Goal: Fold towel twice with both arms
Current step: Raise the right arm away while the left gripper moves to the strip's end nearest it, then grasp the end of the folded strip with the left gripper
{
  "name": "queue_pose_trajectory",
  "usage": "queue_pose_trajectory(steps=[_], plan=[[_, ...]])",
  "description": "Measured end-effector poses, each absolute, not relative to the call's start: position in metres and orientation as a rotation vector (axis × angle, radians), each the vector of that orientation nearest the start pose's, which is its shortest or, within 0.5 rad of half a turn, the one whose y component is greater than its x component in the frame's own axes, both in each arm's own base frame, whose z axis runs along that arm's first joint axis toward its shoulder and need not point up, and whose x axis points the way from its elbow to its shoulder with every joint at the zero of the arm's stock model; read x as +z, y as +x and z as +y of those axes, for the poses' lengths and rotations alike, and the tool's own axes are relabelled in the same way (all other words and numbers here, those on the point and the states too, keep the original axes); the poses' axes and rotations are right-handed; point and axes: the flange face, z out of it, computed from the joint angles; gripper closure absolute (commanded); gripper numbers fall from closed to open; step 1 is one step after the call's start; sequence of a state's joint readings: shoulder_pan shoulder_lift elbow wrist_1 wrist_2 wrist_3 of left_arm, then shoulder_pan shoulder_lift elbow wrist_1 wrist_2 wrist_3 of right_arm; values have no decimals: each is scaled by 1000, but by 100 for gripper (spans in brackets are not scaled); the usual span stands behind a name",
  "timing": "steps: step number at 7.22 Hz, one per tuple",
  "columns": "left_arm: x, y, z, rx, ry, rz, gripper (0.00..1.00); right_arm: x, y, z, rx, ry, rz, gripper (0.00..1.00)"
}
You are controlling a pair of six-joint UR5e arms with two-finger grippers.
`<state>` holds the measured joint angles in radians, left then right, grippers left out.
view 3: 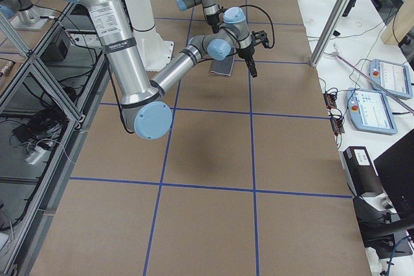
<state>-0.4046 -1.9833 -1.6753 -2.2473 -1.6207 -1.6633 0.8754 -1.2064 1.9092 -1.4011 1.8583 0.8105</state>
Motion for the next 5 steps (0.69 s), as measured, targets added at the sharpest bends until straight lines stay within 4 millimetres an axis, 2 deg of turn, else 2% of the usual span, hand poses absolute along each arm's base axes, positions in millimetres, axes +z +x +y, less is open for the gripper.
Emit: queue_pose_trajectory(steps=[5], plan=[[304,547,-365,-485,78,1198,44,293,-294,-517,1,439,-792,1]])
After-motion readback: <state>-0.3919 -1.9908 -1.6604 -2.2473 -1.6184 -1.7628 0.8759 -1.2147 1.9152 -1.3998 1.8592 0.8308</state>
